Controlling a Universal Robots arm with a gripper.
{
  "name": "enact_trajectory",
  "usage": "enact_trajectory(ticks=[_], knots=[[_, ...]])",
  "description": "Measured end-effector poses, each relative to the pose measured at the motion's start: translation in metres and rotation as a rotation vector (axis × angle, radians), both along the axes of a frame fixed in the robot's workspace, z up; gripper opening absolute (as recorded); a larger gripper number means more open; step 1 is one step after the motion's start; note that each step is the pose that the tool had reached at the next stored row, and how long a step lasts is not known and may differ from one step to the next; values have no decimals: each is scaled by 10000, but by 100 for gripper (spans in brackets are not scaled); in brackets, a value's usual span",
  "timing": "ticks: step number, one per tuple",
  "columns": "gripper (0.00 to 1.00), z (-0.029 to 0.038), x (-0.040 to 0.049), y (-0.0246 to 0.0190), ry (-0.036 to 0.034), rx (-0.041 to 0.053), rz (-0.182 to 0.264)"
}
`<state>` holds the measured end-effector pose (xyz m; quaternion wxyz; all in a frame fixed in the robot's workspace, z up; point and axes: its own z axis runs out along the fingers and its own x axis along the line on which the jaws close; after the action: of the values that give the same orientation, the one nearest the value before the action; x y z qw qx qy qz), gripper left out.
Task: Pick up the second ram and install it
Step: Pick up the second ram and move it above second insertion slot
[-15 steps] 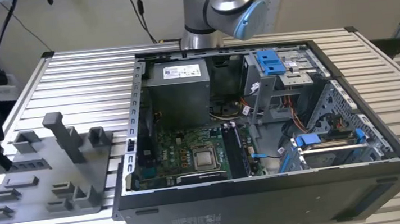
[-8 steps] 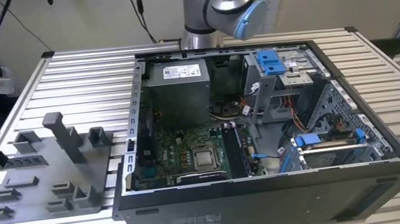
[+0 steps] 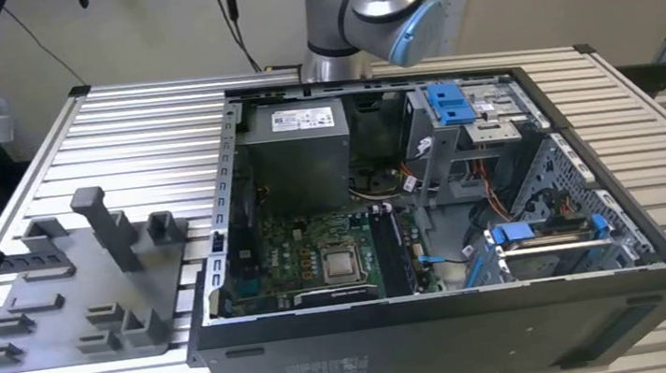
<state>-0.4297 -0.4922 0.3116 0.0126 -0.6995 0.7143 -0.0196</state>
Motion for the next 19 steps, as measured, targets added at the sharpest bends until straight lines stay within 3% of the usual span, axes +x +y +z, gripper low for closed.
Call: enact_trajectory(ticks=[19], knots=[[14,310,0,0,0,0,0]])
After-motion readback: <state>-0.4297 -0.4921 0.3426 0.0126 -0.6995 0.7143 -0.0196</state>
